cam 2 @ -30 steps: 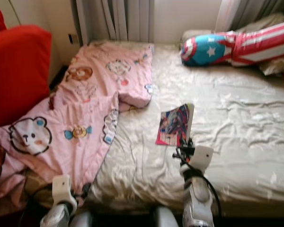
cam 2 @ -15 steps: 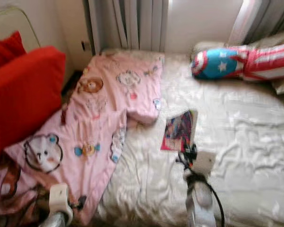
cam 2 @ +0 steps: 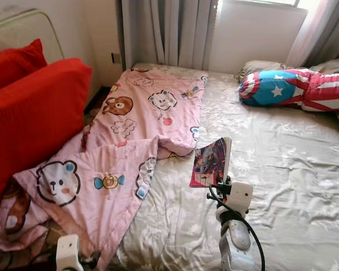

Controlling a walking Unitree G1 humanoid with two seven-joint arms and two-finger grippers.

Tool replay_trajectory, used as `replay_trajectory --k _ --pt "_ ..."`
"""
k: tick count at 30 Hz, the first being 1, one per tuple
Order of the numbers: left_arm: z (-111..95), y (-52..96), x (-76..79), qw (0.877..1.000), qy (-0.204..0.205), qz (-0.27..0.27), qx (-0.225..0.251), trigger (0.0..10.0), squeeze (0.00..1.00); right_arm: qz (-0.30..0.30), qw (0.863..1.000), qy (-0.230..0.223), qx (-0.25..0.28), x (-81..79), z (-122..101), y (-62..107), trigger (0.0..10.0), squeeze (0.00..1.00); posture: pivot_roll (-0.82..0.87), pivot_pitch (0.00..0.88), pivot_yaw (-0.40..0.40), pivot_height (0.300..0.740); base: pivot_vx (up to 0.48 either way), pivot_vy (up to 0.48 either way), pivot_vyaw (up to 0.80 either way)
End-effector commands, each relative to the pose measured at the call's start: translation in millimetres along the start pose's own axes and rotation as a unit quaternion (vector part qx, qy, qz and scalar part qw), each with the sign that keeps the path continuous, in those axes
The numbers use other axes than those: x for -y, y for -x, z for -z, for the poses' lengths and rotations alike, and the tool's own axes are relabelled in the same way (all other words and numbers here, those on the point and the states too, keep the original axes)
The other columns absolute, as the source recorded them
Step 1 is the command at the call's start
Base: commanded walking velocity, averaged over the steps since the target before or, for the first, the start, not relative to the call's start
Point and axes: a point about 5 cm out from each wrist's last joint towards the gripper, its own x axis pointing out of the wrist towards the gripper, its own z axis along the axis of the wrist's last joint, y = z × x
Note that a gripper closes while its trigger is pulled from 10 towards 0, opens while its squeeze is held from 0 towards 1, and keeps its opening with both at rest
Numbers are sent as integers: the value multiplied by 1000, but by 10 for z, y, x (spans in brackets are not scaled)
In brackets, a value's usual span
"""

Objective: Clean up the room

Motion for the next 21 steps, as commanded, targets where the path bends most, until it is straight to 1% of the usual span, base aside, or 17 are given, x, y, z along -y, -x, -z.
replay_trajectory --k 1,13,15,17,20,21 --pt "56 8 27 1000 -8 9 -16 10000 0 9 1000 -1 11 56 -49 -12 10000 0 -67 0 -80 740 0 0 -731" --pt "85 12 69 999 -22 17 -24 10000 0 9 1000 -1 8 37 -29 -17 10000 0 -67 0 -76 740 0 0 -726" --pt "74 7 77 999 -30 20 -24 10000 0 10 1000 0 10 36 -42 -32 10000 0 -70 0 -75 740 0 0 -731" --pt "60 3 92 999 -38 24 -21 10000 0 10 1000 3 15 44 -66 -50 10000 0 -73 0 -79 740 0 -351 -728" --pt "50 -1 103 999 -39 25 -20 10000 0 18 1000 3 23 63 -98 -62 10000 0 -80 0 -77 740 0 -359 -721" --pt "48 -4 121 998 -47 30 -21 10000 0 19 999 5 31 66 -121 -69 10000 0 -84 0 -74 740 0 -356 0"
